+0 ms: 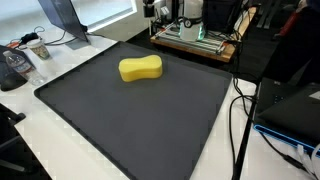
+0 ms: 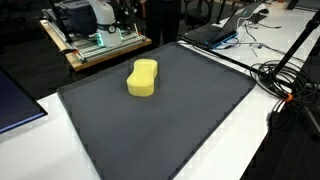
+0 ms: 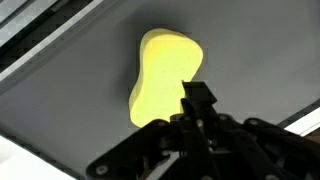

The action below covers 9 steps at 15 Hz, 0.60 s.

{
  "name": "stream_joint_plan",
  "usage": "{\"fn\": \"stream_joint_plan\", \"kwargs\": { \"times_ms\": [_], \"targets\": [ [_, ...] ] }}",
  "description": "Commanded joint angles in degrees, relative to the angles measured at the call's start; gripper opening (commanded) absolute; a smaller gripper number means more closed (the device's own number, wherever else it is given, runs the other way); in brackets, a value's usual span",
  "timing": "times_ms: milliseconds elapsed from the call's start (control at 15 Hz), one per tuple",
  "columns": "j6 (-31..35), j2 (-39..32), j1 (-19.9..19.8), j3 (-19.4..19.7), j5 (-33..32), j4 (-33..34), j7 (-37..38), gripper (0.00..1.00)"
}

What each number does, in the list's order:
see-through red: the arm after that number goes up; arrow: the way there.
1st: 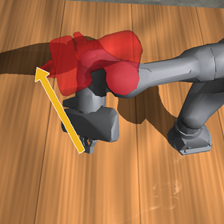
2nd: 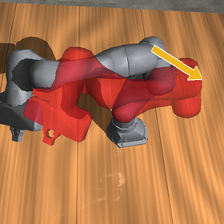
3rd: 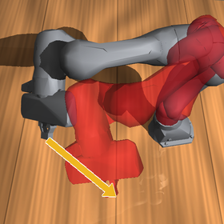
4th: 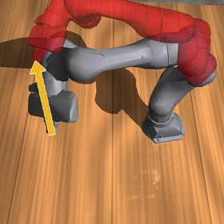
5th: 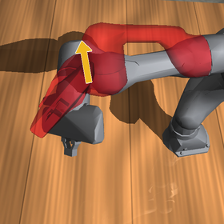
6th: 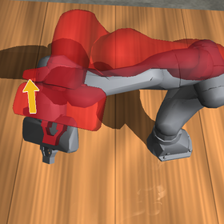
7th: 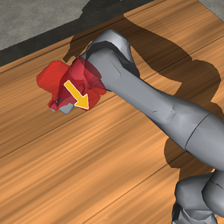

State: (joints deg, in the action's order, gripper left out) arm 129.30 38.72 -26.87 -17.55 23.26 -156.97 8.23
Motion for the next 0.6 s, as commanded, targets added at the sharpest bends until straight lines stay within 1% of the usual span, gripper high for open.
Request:
{"fn": "stream_joint_plan", "kwargs": {
  "times_ms": [0, 267, 400, 533],
  "targets": [
    [1.54, 1.98, 9.02, 0.98, -9.78, -0.36, 10.6, 0.03],
    [0.94, -1.34, 15.7, -1.26, -16.9, 2.92, 17.6, 0.03],
    [0.93, -3.52, 17.73, -2.69, -19.77, 5.07, 19.9, 0.03],
    [0.95, -6.25, 18.93, -4.37, -22.68, 7.54, 21.98, 0.03]
  ]
}}
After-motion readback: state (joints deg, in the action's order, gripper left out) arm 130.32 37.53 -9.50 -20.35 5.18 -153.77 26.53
